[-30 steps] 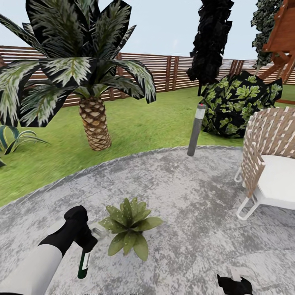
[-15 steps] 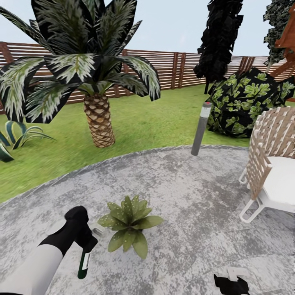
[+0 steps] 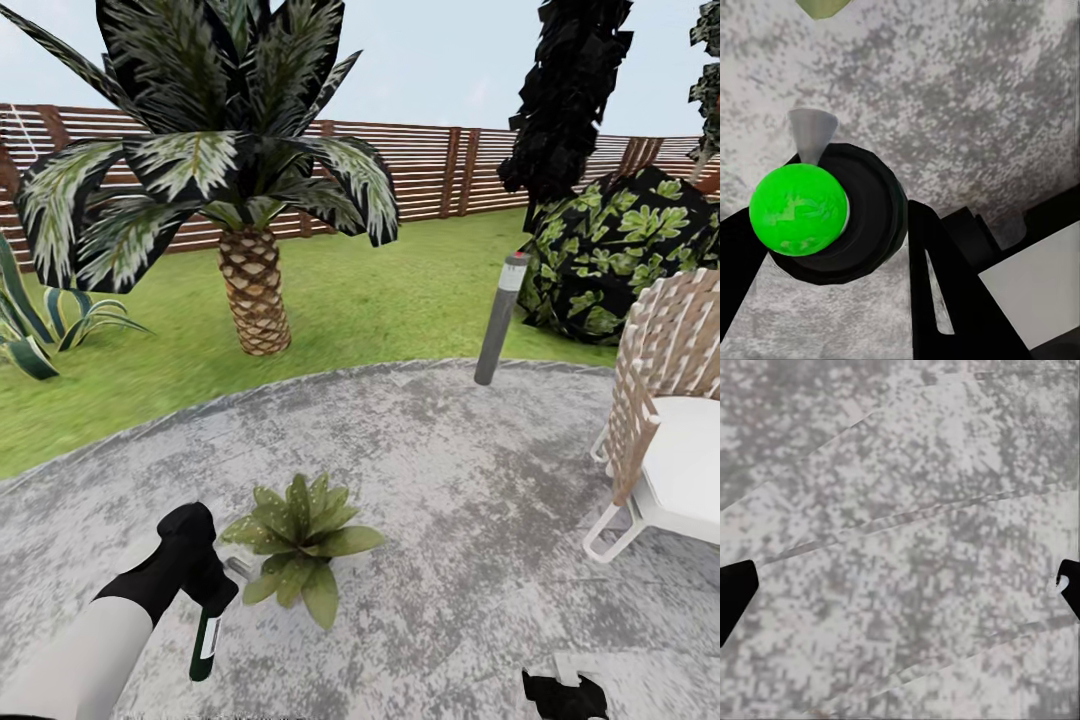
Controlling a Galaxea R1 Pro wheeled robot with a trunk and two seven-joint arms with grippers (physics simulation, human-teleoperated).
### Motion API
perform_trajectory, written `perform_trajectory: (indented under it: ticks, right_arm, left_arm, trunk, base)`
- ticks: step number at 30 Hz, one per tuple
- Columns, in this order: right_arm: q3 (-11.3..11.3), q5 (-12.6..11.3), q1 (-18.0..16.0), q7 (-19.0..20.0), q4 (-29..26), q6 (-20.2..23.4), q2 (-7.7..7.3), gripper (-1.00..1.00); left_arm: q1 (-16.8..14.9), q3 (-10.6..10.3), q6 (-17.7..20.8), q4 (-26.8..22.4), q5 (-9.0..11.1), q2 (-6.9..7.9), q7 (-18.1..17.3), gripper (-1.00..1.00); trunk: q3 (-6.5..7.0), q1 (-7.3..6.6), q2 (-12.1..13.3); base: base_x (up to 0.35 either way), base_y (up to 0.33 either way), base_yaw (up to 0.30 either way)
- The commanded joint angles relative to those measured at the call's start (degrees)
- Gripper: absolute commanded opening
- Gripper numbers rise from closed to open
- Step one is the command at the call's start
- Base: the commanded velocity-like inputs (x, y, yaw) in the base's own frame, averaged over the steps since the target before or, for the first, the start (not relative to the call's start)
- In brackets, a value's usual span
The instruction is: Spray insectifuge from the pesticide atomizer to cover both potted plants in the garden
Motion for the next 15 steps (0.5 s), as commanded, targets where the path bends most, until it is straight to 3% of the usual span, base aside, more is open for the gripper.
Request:
perform_trajectory:
  ticks: [1, 10, 15]
  right_arm:
    - [0.5, -0.4, 0.0, -0.2, -0.1, 0.0, -0.02, 1.00]
    - [0.5, -0.4, 0.0, -0.2, -0.1, 0.0, -0.02, 1.00]
    - [0.5, -0.4, 0.0, -0.2, -0.1, 0.0, -0.02, 1.00]
  left_arm:
    - [0.0, -0.2, 0.4, -0.1, -0.5, 0.03, -0.6, -1.00]
    - [0.0, -0.5, 0.4, -0.1, -0.5, -0.10, -0.5, -1.00]
    - [0.2, 0.2, 0.4, 0.7, -0.2, 0.11, 4.5, -1.00]
  trunk:
    - [-0.05, -0.01, 0.0]
    - [-0.05, -0.01, 0.0]
    - [-0.05, -0.01, 0.0]
  base:
    - [0.000, -0.274, 0.266]
    - [-0.021, -0.274, 0.266]
    - [-0.061, -0.269, 0.223]
